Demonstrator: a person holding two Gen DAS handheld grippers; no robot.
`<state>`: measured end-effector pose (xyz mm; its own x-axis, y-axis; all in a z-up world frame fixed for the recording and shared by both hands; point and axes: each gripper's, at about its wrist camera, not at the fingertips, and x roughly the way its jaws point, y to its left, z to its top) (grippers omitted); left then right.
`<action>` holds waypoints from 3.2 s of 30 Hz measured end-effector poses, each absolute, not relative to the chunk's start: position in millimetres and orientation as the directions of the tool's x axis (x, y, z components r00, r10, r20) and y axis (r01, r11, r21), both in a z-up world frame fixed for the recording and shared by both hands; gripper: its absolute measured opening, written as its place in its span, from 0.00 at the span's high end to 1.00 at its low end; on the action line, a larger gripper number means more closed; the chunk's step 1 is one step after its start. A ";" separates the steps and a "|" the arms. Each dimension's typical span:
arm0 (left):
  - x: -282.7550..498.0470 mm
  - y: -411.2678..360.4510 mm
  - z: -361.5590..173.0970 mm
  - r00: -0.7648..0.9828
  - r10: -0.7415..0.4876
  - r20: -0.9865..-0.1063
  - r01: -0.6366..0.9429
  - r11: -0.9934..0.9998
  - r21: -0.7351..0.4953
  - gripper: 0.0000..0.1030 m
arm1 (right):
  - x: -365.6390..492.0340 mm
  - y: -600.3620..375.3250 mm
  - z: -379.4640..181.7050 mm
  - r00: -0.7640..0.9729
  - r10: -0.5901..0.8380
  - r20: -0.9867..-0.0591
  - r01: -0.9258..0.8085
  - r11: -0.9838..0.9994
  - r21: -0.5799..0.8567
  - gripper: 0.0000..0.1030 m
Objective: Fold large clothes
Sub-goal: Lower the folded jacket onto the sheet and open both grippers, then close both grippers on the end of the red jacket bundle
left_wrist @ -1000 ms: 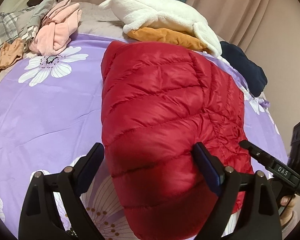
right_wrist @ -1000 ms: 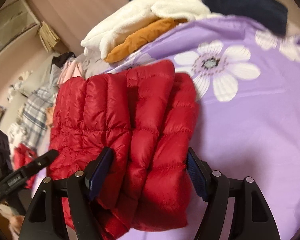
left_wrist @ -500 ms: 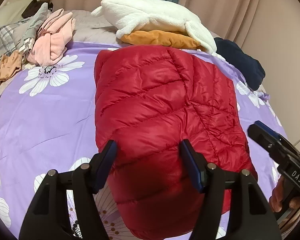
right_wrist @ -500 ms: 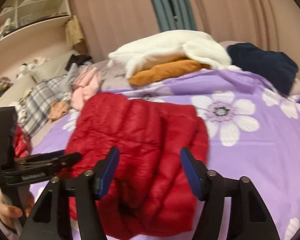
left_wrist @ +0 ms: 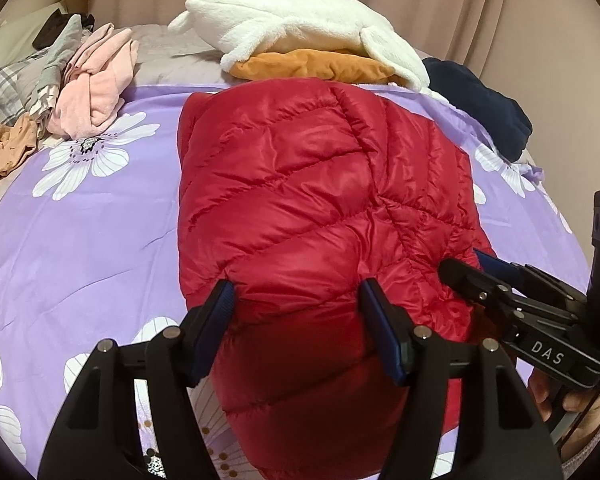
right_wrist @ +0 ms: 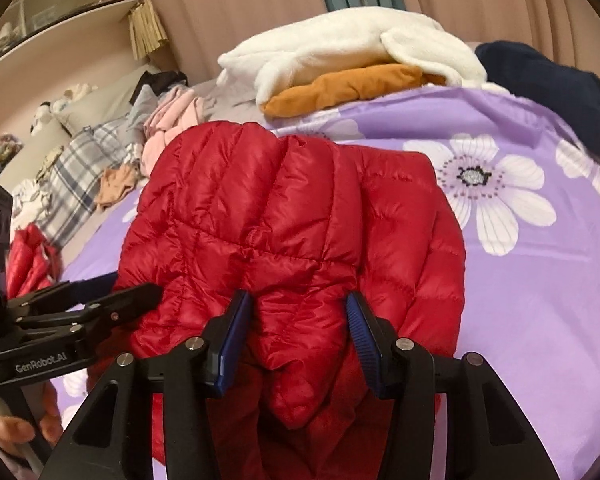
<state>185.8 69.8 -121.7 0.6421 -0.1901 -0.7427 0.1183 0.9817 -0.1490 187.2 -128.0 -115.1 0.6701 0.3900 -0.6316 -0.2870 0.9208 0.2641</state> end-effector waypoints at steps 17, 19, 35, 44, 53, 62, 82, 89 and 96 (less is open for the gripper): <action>181.6 69.1 -122.8 0.634 -0.189 -0.750 0.105 0.982 -0.158 0.37 | 182.8 -131.0 -114.4 0.661 0.393 -0.639 -0.270 0.919 0.286 0.50; 179.0 68.7 -121.8 0.633 -0.189 -0.751 0.104 0.982 -0.159 0.37 | 180.6 -131.4 -113.0 0.661 0.389 -0.642 -0.270 0.921 0.280 0.50; 160.7 65.4 -119.3 0.631 -0.176 -0.755 0.091 0.984 -0.154 0.38 | 149.3 -124.5 -100.3 0.687 0.394 -0.611 -0.341 0.917 0.209 0.50; 161.7 63.3 -123.0 0.628 -0.176 -0.758 0.097 0.984 -0.148 0.37 | 155.9 -121.4 -120.5 0.655 0.381 -0.652 -0.315 0.923 0.223 0.50; 162.3 61.8 -123.8 0.629 -0.173 -0.758 0.098 0.985 -0.143 0.36 | 153.8 -120.4 -120.7 0.657 0.379 -0.652 -0.314 0.923 0.222 0.50; 158.2 61.3 -122.9 0.628 -0.166 -0.760 0.095 0.986 -0.137 0.36 | 152.7 -121.7 -120.6 0.656 0.379 -0.652 -0.313 0.923 0.222 0.50; 152.3 61.5 -122.9 0.624 -0.166 -0.764 0.095 0.986 -0.137 0.36 | 148.4 -124.5 -121.2 0.650 0.373 -0.662 -0.309 0.926 0.218 0.50; 151.0 64.9 -123.3 0.622 -0.179 -0.763 0.097 0.984 -0.152 0.36 | 137.0 -138.5 -95.1 0.703 0.365 -0.610 -0.311 0.929 0.198 0.50; 152.8 65.4 -123.7 0.619 -0.193 -0.761 0.106 0.981 -0.163 0.36 | 179.8 -162.1 -89.4 0.666 0.464 -0.585 -0.264 0.879 0.397 0.33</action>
<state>152.8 65.4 -123.7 0.6191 -0.1931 -0.7612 0.1055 0.9810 -0.1630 179.8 -162.1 -89.4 0.6655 0.4639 -0.5847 -0.2640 0.8791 0.3970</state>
